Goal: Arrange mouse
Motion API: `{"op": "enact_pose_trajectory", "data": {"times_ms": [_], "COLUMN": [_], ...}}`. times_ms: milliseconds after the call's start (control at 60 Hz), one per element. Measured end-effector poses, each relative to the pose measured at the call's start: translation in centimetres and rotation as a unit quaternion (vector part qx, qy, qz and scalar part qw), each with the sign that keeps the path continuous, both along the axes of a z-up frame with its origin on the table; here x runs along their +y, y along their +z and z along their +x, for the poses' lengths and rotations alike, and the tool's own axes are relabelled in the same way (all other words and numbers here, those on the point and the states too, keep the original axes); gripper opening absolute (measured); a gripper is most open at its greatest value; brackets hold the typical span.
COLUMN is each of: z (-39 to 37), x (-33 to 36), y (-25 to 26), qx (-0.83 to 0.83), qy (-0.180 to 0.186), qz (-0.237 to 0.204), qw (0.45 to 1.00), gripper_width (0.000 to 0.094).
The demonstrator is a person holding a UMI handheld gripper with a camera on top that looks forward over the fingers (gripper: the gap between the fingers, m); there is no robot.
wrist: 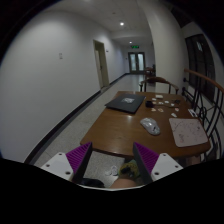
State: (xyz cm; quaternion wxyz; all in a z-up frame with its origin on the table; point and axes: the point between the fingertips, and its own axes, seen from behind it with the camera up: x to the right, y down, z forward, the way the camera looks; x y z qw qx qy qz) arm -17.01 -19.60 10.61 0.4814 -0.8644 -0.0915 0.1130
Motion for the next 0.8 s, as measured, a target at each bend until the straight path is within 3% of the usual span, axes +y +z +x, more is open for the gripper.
{"op": "enact_pose_trajectory", "data": {"times_ms": [183, 433, 633, 800], "z": [2.8, 11.4, 13.9, 14.7], "x": [5.0, 14.4, 20.3, 25.1], "y": [-1.5, -8.3, -12.7, -12.5], "qx": [-0.027, -0.075, -0.073, -0.068], "qy": [-0.013, -0.062, -0.067, -0.077], "qz": [0.009, -0.029, -0.071, -0.066], "qw": [0.999, 0.995, 0.993, 0.992], "gripper_width": [0.0823, 0.0829, 0.0843, 0.0794]}}
